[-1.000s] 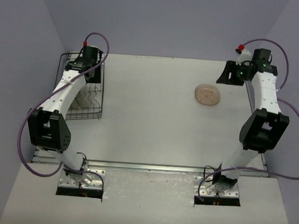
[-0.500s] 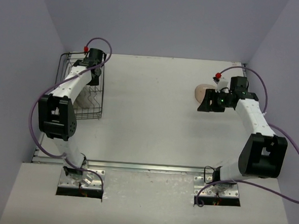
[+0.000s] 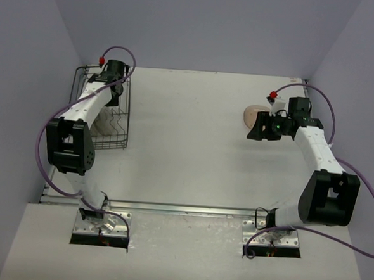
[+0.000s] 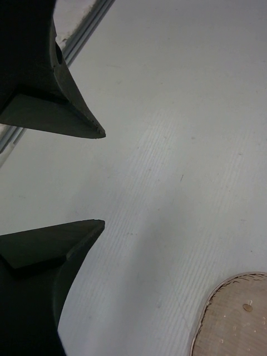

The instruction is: Unload the plates from the dish rack

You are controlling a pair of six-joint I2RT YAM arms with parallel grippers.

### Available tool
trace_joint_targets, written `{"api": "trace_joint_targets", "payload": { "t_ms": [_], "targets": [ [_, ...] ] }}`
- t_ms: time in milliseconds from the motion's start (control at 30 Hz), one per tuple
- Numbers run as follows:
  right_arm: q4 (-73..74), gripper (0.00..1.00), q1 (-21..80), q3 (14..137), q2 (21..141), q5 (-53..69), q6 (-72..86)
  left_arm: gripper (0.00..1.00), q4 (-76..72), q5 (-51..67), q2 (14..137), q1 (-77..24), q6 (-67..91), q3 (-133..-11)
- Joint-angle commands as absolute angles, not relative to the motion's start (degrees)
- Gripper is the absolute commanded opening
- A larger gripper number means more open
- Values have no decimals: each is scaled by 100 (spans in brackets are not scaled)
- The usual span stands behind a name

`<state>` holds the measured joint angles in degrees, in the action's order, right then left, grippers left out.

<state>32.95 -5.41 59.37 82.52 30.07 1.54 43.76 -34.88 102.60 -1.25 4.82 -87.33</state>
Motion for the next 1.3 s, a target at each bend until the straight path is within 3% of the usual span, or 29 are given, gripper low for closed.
{"api": "trace_joint_targets", "payload": {
  "t_ms": [0, 133, 267, 400, 1000, 1133, 1200, 1267],
  "targets": [
    [3078, 61, -501, 5959, 8066, 3041, 123, 40, 4236, -3516, 10398, 0, 560, -8791],
    [3083, 61, -501, 5940, 8067, 3059, 133, 37, 4244, -3489, 10480, 0, 540, -8770],
    [3067, 61, -501, 5934, 8068, 3067, 149, 14, 4236, -3489, 10502, 0, 475, -8780],
    [3059, 61, -501, 5941, 8058, 3084, 158, 0, 4254, -3464, 10411, 0, 420, -8816],
    [3008, 61, -492, 6223, 7969, 3441, 546, 0, 4294, -4374, 9134, -26, -857, -10450],
    [2870, 61, -479, 6387, 7910, 3817, 903, 0, 4596, -2735, 8600, -26, -683, -10485],
    [2689, 61, -395, 6515, 7901, 4063, 1303, 0, 4657, -755, 8266, -35, -624, -10243],
    [2627, 61, -310, 6654, 7912, 4203, 1484, 0, 4602, 61, 8032, -26, -618, -10017]
  ]
}}
